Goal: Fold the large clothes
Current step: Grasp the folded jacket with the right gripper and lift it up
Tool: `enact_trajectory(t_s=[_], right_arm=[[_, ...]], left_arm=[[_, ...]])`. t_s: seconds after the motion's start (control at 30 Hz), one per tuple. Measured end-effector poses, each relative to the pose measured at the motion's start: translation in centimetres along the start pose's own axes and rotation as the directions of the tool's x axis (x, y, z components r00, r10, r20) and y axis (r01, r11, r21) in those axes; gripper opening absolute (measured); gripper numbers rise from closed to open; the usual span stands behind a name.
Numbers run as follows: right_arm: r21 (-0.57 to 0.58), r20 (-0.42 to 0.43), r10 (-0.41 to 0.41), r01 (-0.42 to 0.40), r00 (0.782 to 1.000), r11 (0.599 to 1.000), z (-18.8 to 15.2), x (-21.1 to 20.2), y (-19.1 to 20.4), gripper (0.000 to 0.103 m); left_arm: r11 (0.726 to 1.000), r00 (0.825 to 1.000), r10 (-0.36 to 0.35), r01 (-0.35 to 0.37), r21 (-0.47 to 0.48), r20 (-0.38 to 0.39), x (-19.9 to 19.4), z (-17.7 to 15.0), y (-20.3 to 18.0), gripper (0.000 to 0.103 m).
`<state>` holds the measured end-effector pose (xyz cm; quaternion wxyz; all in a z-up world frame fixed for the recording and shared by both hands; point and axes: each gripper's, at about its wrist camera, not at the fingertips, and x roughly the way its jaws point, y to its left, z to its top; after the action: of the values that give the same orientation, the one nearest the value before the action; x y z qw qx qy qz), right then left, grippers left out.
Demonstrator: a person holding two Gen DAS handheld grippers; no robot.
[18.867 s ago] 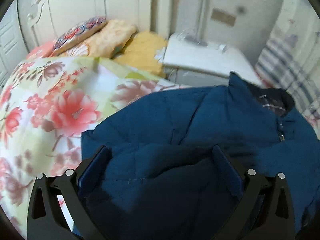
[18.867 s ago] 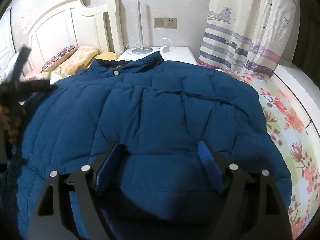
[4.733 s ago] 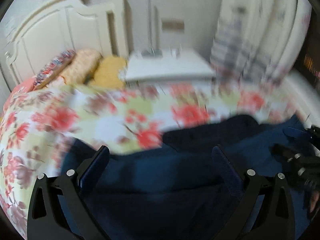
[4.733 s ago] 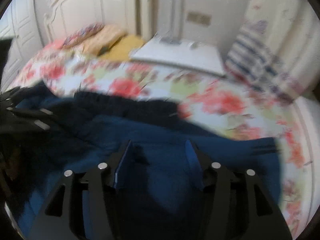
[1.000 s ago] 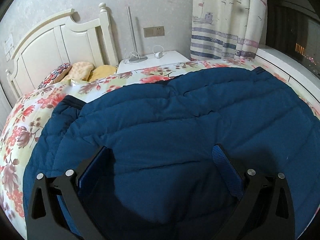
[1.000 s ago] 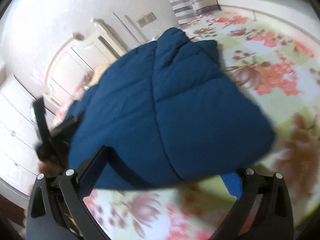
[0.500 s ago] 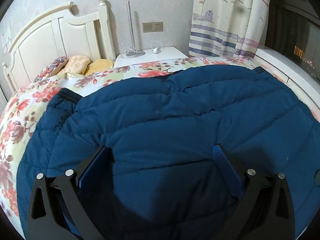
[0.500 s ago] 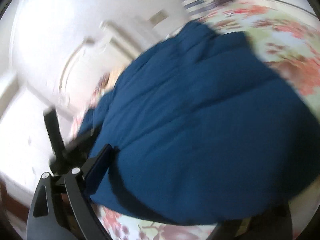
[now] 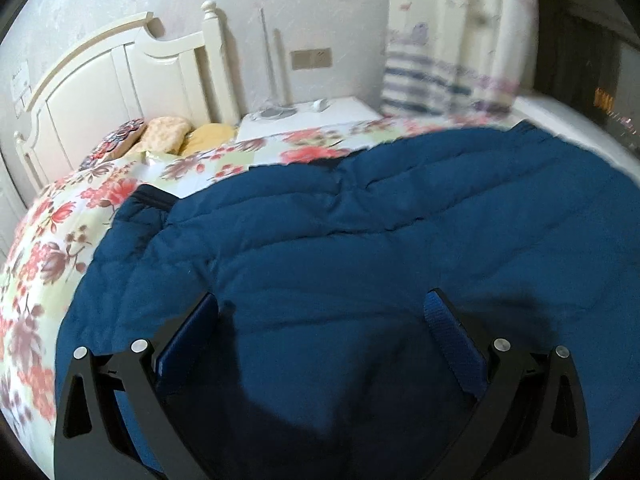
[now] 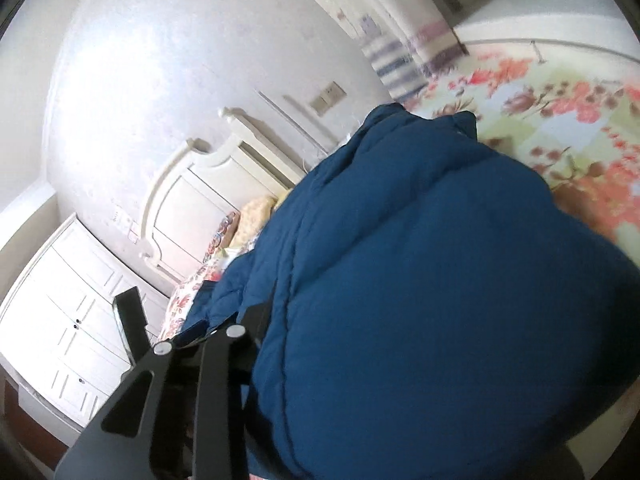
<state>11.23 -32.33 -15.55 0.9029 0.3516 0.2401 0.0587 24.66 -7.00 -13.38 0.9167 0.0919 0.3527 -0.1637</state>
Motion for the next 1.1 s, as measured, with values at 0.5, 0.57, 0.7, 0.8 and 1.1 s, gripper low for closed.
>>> enact_trajectory(t_s=[0.5,0.57,0.7,0.8,1.1], right_arm=[[-0.38,0.179,-0.297,0.344,0.938,0.859,1.1,-2.4,8.6,0.032],[-0.555,0.253,-0.323,0.41,0.912,0.724,-0.4,-1.0,13.8,0.032],[-0.855,0.356,-0.289,0.435,0.889,0.284,-7.8,3.9,24.2,0.032],[-0.936,0.352,-0.285,0.331,0.892,-0.121,-16.7,9.2,28.3,0.035],[-0.812,0.362,-0.298,0.142,0.883,-0.566,-27.6,14.3,25.2,0.042]], left_arm=[[0.918,0.93,-0.368,0.363,0.162,-0.003,-10.3,-4.6,-1.4,0.098],[0.935,0.933,-0.355,0.354,0.033,0.062,-11.8,-3.8,3.5,0.098],[0.92,0.948,-0.203,0.27,-0.285,0.244,-15.8,-3.5,16.4,0.097],[0.891,0.943,-0.086,0.216,-0.399,0.32,-18.9,-5.1,22.3,0.098],[0.881,0.962,-0.096,0.202,-0.428,0.257,-18.9,-9.7,25.2,0.099]])
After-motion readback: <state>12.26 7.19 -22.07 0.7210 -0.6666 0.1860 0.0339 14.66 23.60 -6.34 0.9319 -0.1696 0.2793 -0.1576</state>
